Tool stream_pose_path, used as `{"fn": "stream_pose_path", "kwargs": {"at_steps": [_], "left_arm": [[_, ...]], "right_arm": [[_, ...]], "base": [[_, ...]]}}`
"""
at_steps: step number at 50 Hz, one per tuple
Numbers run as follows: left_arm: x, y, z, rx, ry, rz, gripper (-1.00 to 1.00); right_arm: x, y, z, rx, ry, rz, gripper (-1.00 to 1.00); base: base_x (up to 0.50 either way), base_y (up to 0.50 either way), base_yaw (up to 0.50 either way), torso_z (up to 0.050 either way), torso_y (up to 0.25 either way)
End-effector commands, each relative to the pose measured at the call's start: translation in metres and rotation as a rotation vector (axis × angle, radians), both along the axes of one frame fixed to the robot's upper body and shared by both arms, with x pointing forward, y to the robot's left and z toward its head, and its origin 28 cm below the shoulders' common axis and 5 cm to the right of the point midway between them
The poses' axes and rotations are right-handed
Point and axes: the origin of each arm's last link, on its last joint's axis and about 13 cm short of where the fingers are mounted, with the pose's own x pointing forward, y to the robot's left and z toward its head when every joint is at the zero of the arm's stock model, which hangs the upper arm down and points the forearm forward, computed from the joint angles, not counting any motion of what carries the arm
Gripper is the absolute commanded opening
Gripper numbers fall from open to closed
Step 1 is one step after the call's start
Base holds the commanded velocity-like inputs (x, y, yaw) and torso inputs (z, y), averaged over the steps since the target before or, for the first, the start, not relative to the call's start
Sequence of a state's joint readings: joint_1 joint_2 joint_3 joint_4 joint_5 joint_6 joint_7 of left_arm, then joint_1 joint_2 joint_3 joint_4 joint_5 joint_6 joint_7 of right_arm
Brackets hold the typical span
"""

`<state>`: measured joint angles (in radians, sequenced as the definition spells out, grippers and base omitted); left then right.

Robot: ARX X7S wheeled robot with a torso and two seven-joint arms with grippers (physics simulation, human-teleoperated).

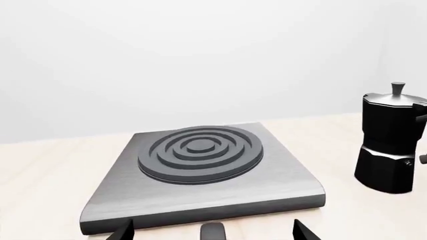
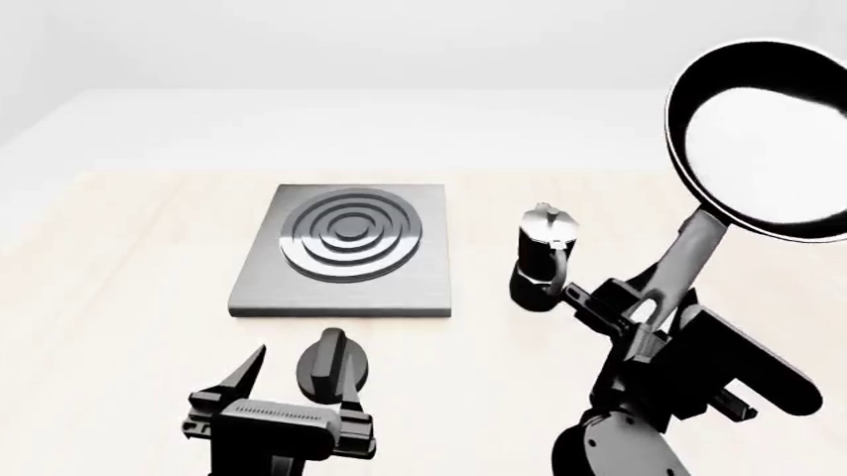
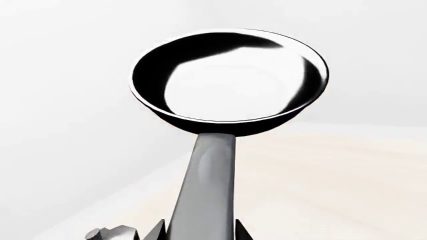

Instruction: Put the frying pan on the stove.

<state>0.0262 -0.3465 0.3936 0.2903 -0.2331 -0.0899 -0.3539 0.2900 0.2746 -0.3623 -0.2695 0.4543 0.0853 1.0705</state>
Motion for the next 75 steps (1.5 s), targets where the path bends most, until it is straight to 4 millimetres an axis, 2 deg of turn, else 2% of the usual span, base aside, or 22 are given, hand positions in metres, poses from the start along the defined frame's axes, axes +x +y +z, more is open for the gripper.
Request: {"fn": "stream_pose_path", "kwargs": {"at_steps": [1, 17, 26, 49, 63, 75], "left_arm": [[0.0, 0.0, 0.0, 0.003, 0.0, 0.001, 1.0], [0.0, -0.001, 0.0, 0.003, 0.001, 0.002, 1.0], [0.001, -0.002, 0.001, 0.004, 0.006, -0.002, 1.0], [0.002, -0.001, 0.002, -0.006, -0.001, 0.005, 1.0], [0.001, -0.001, 0.001, 0.0, -0.001, 0.002, 1.0], [0.001, -0.002, 0.002, 0.004, -0.001, -0.003, 1.0]], "right_arm": [[0.002, 0.002, 0.008, -0.074, -0.088, 0.085, -1.0], [0.005, 0.01, 0.011, -0.104, -0.118, 0.274, -1.0], [0.008, 0.012, 0.005, -0.135, -0.105, 0.375, -1.0], [0.001, 0.022, 0.008, -0.16, -0.131, 0.664, -1.0], [0.002, 0.026, 0.012, -0.224, -0.099, 0.731, -1.0], [0.008, 0.027, 0.022, -0.319, -0.056, 0.819, -1.0]], "base": [[0.0, 0.0, 0.0, 0.0, 0.0], [0.0, 0.0, 0.0, 0.0, 0.002], [0.0, 0.0, 0.0, 0.001, 0.002], [0.0, 0.0, 0.0, 0.0, 0.002], [0.0, 0.0, 0.0, 0.001, 0.001], [0.0, 0.0, 0.0, 0.0, 0.003]]}}
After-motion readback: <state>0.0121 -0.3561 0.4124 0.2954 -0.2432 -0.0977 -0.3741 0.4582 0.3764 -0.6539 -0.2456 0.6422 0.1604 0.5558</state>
